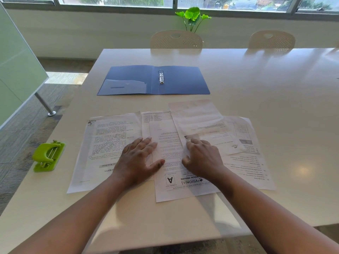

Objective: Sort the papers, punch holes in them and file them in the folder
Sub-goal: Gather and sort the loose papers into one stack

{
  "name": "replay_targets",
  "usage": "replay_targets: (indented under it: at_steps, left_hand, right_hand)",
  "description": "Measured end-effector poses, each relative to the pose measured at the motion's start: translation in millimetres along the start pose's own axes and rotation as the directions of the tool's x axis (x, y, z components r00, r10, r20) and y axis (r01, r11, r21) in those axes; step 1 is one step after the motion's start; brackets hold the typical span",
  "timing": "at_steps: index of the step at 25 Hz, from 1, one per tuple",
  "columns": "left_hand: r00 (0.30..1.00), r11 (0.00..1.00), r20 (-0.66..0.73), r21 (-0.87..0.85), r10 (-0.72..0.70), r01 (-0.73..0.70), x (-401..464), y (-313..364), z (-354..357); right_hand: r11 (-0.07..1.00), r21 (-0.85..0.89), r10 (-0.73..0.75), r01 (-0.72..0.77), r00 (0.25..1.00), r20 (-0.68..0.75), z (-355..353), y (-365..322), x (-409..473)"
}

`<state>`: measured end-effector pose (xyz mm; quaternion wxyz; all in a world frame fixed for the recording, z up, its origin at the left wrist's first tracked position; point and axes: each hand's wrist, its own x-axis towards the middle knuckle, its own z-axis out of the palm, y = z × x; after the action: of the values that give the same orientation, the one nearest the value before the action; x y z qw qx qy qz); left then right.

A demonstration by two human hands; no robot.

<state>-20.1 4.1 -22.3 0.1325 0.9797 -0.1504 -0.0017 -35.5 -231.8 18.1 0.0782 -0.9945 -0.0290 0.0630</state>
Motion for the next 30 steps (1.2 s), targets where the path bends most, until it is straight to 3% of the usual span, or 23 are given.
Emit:
replay_targets:
  at_steps: [6,11,16,23,26,30]
  left_hand:
    - [1.000,1.000,-0.004,-0.013,0.003,-0.003,-0.7,1.0,-2.3]
    - [1.000,1.000,-0.018,-0.016,0.000,0.000,0.4,-1.1,0.9]
    - [1.000,1.000,-0.023,-0.015,0.004,-0.004,1.8,-1.7,2.2]
    - [1.000,1.000,-0.030,-0.021,0.006,-0.006,0.4,-1.3,2.1]
    - [1.000,1.000,-0.028,-0.024,0.004,-0.005,0.0,-0.5,0.9]
    - [1.000,1.000,-0.025,-0.022,0.003,-0.003,0.0,0.1,-0.2]
  right_hand:
    - [0.997,0.075,0.016,-0.014,1.000,-0.024,-3.6,8.1,5.6]
    - [0.937,0.062,0.347,-0.344,0.936,-0.053,-20.9,65.4,21.4]
    - [0.849,0.092,0.521,-0.520,0.854,0.013,-26.3,104.0,25.6]
    - [0.827,0.215,0.518,-0.520,0.853,0.070,-30.0,127.8,33.6]
    - [0.781,0.355,0.516,-0.513,0.852,0.095,-33.6,129.5,30.0]
    - [0.638,0.633,0.525,-0.439,0.849,0.060,-29.6,131.2,30.7]
